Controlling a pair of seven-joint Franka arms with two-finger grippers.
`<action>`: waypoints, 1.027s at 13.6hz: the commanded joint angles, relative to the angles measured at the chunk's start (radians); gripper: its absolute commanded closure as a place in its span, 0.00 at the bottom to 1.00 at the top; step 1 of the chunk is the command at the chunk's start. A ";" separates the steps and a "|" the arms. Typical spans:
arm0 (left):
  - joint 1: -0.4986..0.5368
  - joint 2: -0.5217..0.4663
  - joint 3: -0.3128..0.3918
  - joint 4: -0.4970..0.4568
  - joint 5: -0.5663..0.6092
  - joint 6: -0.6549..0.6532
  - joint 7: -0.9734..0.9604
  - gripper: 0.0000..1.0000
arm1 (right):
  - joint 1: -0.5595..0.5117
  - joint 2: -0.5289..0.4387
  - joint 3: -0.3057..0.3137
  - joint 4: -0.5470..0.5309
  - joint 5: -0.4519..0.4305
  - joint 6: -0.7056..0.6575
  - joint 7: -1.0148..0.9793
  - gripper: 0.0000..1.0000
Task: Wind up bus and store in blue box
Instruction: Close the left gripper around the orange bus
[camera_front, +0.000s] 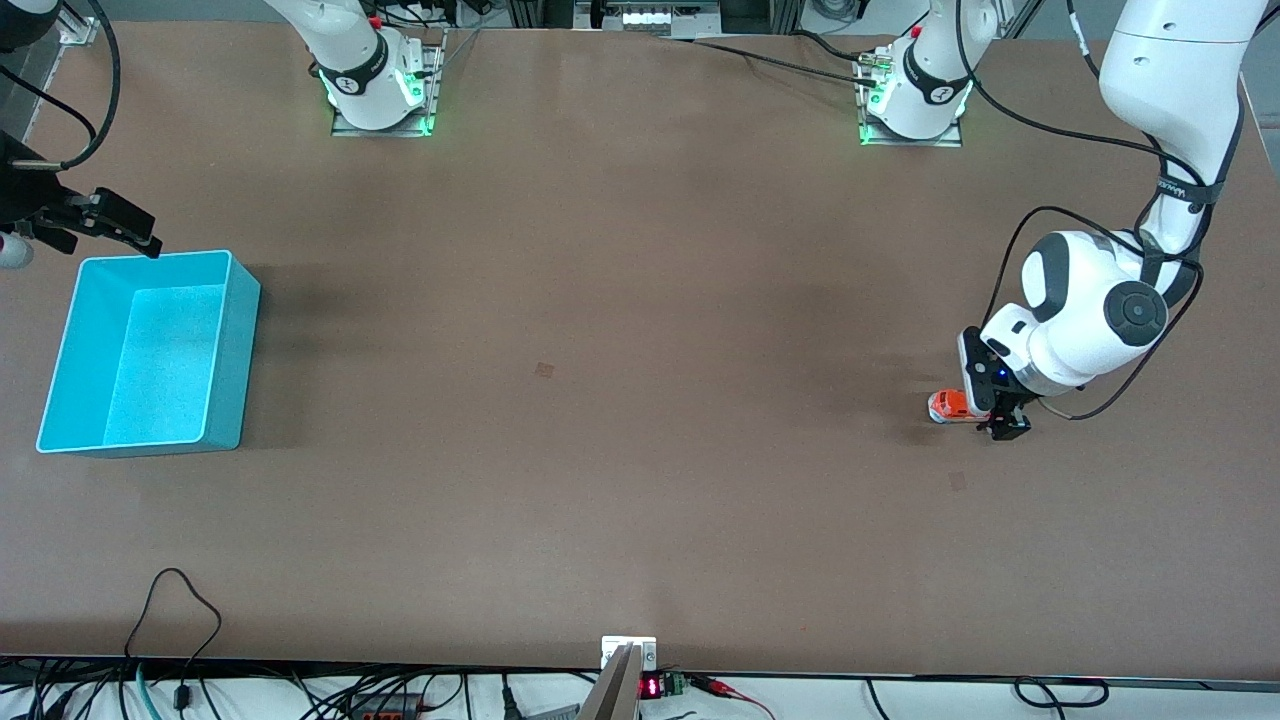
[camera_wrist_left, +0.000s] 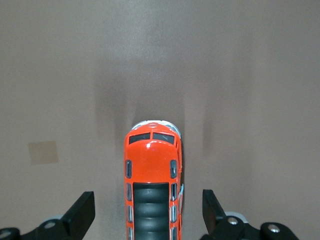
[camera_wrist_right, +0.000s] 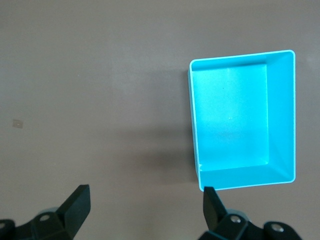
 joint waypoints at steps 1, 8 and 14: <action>0.010 0.014 -0.008 -0.005 0.001 0.018 0.017 0.39 | 0.002 -0.018 0.004 -0.003 0.005 -0.012 -0.007 0.00; 0.009 0.031 -0.008 0.004 0.001 0.018 0.020 0.71 | 0.002 -0.028 0.004 0.002 0.005 -0.035 -0.012 0.00; 0.015 0.042 -0.008 0.007 0.001 0.013 0.023 0.71 | 0.002 -0.028 0.004 0.002 0.009 -0.034 -0.012 0.00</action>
